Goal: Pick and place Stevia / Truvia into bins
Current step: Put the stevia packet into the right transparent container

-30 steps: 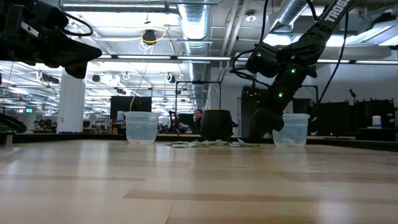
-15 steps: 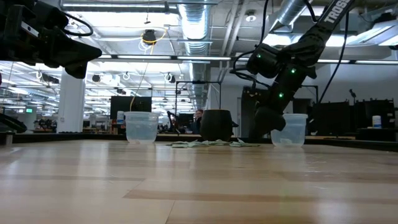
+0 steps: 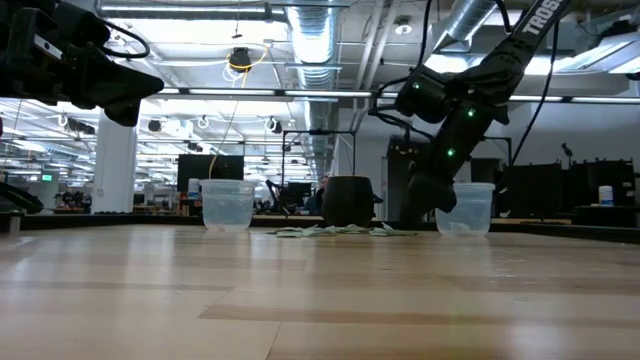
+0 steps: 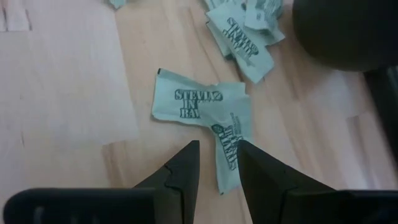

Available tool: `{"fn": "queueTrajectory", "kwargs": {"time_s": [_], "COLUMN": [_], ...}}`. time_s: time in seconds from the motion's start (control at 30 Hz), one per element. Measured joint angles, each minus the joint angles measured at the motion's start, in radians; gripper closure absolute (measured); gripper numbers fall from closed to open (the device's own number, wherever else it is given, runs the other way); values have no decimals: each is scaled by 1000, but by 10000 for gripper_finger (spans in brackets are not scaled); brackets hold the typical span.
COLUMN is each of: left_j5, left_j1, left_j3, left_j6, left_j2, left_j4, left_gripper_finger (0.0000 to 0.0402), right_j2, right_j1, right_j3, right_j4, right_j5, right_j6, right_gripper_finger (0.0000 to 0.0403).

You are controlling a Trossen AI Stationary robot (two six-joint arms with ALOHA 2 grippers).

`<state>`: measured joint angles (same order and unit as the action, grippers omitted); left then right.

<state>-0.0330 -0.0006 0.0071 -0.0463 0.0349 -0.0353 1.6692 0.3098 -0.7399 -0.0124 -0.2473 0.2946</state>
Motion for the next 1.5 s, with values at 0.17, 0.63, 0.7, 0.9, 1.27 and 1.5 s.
{"fn": "queueTrajectory", "kwargs": {"time_s": [0.17, 0.63, 0.7, 0.9, 1.27, 1.5], "left_j5": [0, 0, 0, 0, 0, 0], "left_j1": [0, 0, 0, 0, 0, 0], "left_j3": [0, 0, 0, 0, 0, 0], "left_j6": [0, 0, 1, 1, 7, 4], "left_j2": [0, 0, 0, 0, 0, 0], "left_j4": [0, 0, 0, 0, 0, 0], "left_gripper_finger": [401, 401, 401, 401, 401, 401], "right_j2": [-2, -30, -31, -29, -12, 10], "right_j1": [-64, -414, -487, -646, -462, -414], "right_j3": [-44, -213, -181, -6, 107, 106], "right_j4": [-25, -517, -502, -243, -1, 32], "right_j5": [-60, -178, -284, -700, -626, -548], "right_j6": [-31, -785, -895, -1178, -985, -891], "right_gripper_finger": [301, 301, 301, 301, 301, 294]}}
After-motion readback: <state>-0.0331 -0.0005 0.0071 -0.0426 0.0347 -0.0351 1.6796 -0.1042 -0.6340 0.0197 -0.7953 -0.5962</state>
